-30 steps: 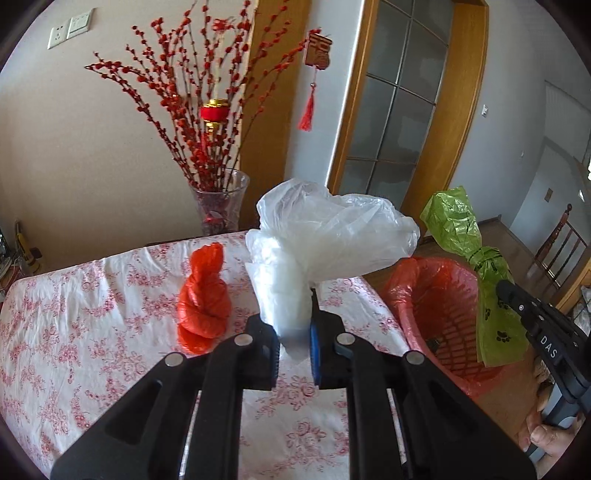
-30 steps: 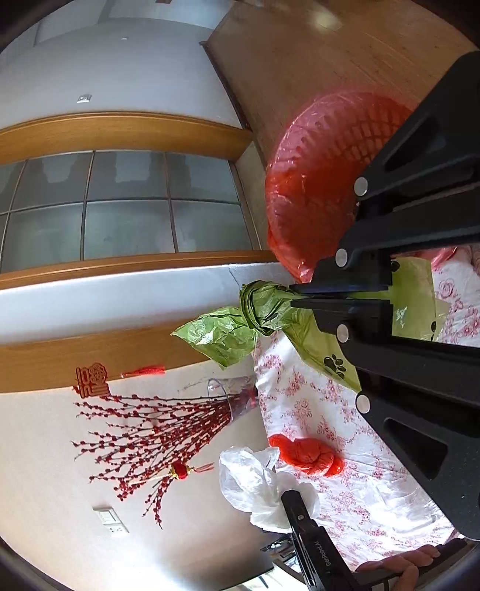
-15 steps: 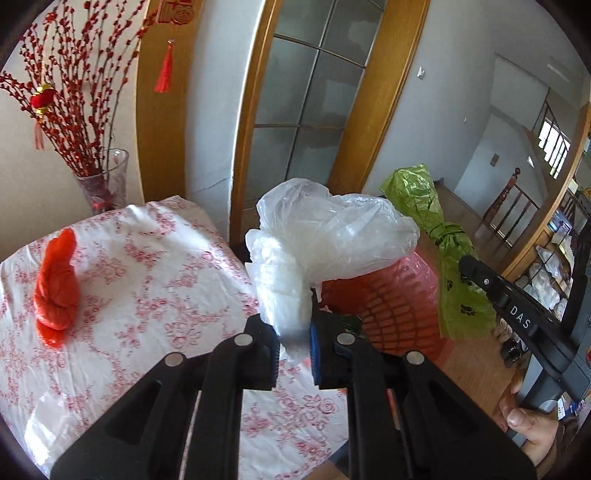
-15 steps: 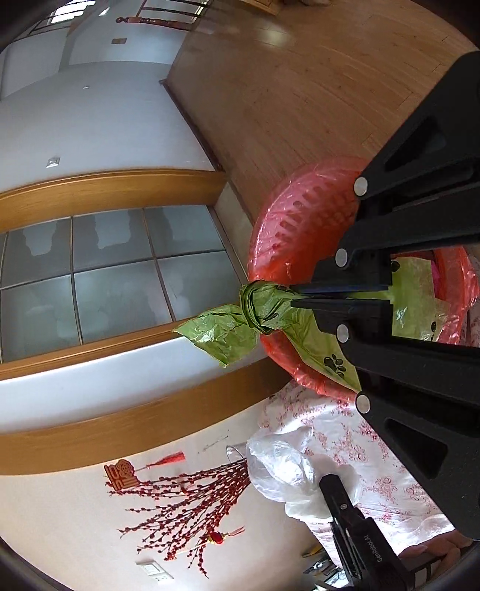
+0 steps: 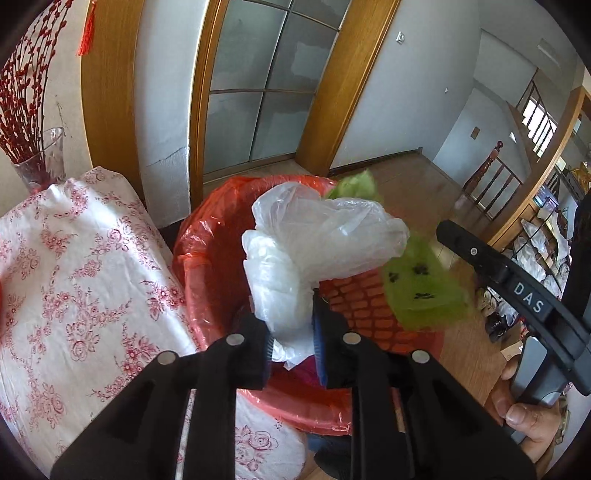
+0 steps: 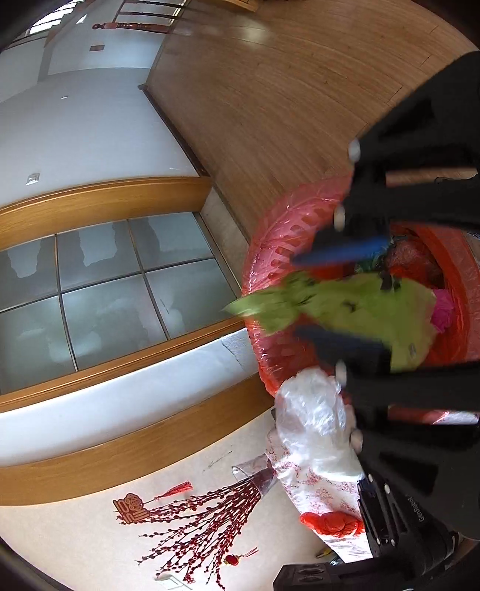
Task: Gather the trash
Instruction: 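Open both tools over the red bin to drop the bags, then move both open tools back over the table toward the remaining bags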
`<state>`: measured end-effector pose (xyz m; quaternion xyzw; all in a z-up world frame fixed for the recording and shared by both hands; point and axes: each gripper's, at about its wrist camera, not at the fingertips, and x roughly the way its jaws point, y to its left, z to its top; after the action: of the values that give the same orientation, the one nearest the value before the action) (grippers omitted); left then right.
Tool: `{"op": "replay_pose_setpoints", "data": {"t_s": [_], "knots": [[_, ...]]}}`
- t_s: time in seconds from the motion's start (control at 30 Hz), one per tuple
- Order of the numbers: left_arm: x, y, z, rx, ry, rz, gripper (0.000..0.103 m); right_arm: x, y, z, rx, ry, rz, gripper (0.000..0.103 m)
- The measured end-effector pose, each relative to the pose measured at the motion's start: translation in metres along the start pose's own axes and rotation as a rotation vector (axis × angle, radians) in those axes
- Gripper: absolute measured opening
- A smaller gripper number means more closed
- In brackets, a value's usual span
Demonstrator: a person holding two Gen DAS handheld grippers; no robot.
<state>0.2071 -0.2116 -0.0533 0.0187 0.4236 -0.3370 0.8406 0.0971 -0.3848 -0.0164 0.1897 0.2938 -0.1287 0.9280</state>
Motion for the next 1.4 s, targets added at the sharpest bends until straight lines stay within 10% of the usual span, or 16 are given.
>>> {"op": "replay_pose_setpoints", "data": {"t_s": [0.43,1.03,1.4], "knots": [[-0.021,0.021,-0.011,-0.021,-0.022,0.055,0.039,-0.022,0.007,-0.006,-0.073,-0.069,-0.037,0.098],[-0.21,0.112,-0.103,-0.13,-0.235,0.393,0.065,-0.053,0.134,-0.051,-0.268,-0.08,0.159,0.101],[-0.233,0.19,-0.175,-0.327,-0.161,0.465,0.068,-0.057,0.2,-0.095,-0.322,0.005,0.283,0.101]]}}
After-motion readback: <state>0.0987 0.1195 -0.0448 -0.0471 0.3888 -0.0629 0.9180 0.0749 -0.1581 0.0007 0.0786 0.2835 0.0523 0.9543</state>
